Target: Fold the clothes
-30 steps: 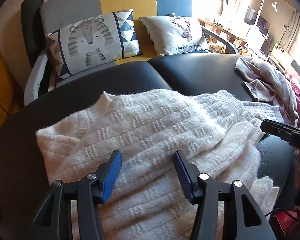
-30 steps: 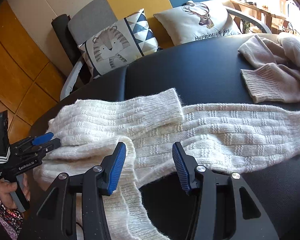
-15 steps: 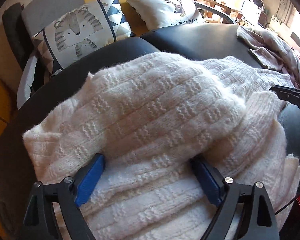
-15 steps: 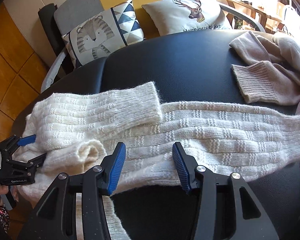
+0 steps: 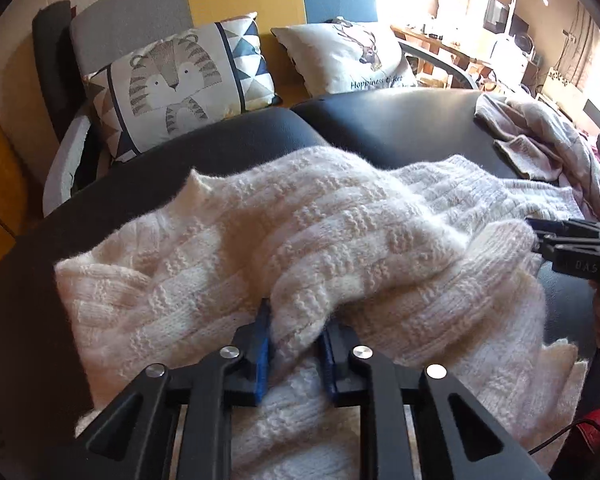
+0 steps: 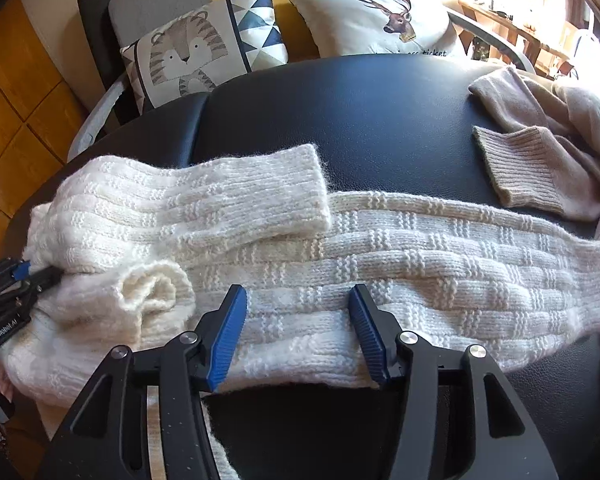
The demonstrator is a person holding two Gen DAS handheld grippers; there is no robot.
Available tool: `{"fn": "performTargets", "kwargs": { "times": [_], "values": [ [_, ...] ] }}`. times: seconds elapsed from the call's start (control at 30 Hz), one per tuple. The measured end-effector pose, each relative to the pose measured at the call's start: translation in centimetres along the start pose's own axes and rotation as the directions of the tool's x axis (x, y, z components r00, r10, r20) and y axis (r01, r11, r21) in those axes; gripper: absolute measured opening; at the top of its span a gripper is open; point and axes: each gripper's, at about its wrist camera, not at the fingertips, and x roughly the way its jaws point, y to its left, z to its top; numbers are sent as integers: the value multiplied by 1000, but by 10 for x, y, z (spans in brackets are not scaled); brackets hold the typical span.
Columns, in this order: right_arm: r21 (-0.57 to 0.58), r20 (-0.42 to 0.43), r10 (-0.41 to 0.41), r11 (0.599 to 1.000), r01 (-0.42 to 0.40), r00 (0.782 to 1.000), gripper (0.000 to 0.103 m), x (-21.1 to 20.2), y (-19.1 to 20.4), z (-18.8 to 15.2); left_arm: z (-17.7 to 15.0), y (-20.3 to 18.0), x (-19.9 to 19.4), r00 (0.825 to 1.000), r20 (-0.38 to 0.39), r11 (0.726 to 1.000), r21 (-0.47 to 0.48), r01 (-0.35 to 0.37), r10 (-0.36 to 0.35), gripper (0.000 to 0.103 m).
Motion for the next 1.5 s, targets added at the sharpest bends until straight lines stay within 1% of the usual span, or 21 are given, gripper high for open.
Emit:
{"fn": "performTargets", "kwargs": {
  "times": [0.03,0.1,0.17,0.27,0.33,0.47,0.53,0.63,0.73,0.87,1.0,1.17,1.3,1.37,1.5],
  "values": [
    [-8,2,-2,1000,2,1000,57,0,1,0,3,4,-8,1000,28,1000,-17,1,-1,5],
    [-37,-2,-14,999,14,1000,58,3,3,-2,8,15,-23,997,81,998,-61,11,-6,6],
    [-69,-2,-28,997,28,1000,63,6,6,-3,10,26,-37,992,127,995,-95,20,-8,6],
    [-103,11,-44,994,45,999,69,7,12,-6,11,41,-53,985,174,990,-138,26,-2,6],
    [-110,17,-55,992,56,998,70,8,14,-7,10,51,-63,979,206,984,-171,45,-9,6],
    [-107,2,-54,993,54,999,70,8,12,-4,4,69,-89,963,268,972,-226,66,-3,6],
    [-105,-6,-53,993,52,999,70,8,12,-2,-1,83,-103,953,303,962,-262,77,6,6],
    [-104,-10,-55,993,54,998,70,9,12,-2,-13,107,-122,938,347,939,-328,100,21,6],
    [-102,-9,-57,993,56,998,70,9,12,-2,-29,132,-134,926,373,917,-388,98,59,6],
    [-102,-12,-58,993,56,998,70,9,12,-1,-53,161,-148,917,386,883,-459,99,98,6],
    [-103,-16,-68,992,66,998,70,11,13,-1,-78,184,-155,913,381,855,-513,80,143,6],
    [-103,-15,-74,992,72,997,71,11,13,-1,-108,211,-160,911,366,811,-581,65,189,6],
    [-106,-15,-79,991,77,997,71,12,14,-1,-129,229,-161,914,339,785,-618,36,225,6],
    [-108,-17,-84,991,81,996,71,12,14,0,-141,241,-159,917,327,765,-643,37,230,6],
    [-110,-17,-92,990,89,996,73,13,14,0,-161,260,-152,927,286,736,-677,16,243,6]
  ]
}}
